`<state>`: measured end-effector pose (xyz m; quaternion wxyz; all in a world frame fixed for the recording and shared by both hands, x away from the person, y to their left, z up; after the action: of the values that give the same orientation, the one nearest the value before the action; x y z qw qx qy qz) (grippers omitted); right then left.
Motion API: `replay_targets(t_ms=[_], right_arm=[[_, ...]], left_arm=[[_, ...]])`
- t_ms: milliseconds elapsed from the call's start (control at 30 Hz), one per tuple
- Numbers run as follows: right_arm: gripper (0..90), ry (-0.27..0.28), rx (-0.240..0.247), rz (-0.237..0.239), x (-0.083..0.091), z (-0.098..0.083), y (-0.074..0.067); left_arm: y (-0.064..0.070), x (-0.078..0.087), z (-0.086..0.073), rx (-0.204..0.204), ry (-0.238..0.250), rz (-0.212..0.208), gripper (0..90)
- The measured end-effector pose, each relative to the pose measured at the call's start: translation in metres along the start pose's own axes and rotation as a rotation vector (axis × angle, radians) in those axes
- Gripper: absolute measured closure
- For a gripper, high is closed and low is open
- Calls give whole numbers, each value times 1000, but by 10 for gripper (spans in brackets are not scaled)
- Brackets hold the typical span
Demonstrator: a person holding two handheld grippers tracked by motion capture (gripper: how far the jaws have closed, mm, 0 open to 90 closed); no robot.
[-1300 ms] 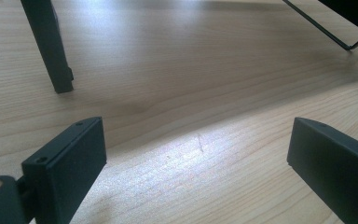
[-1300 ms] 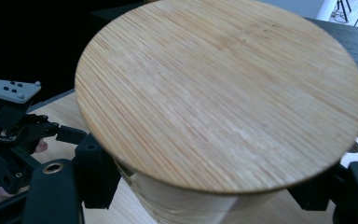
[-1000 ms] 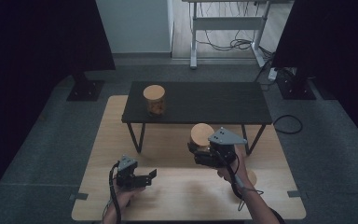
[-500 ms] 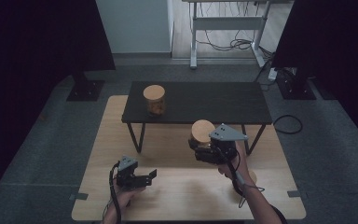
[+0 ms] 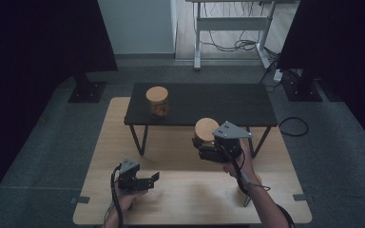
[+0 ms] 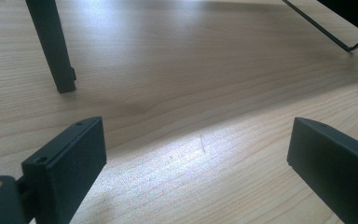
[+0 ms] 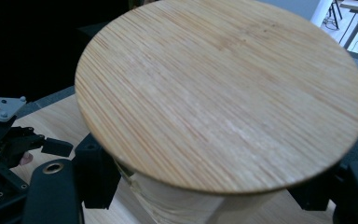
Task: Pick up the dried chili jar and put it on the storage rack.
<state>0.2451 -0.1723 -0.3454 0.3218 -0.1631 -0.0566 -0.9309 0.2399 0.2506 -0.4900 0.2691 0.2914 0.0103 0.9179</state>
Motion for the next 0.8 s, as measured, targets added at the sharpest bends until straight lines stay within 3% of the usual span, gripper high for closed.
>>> replay_targets(t_ms=[800], right_arm=[[249,0,5,-12,-11,15,7]], left_arm=[[-3,2,0,10,7,0,41]])
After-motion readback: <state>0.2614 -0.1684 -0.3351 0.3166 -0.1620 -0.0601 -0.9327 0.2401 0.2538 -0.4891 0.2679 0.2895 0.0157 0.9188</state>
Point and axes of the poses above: each handheld gripper's, and its own axes: x roughly backward along the jaws, z roughly out of its top, y roughly to its right, the point moved 5 cm from there along -x, roughly forward along the jaws, and after that the axes turned 3 degrees about -x, right-handed, at the moved point
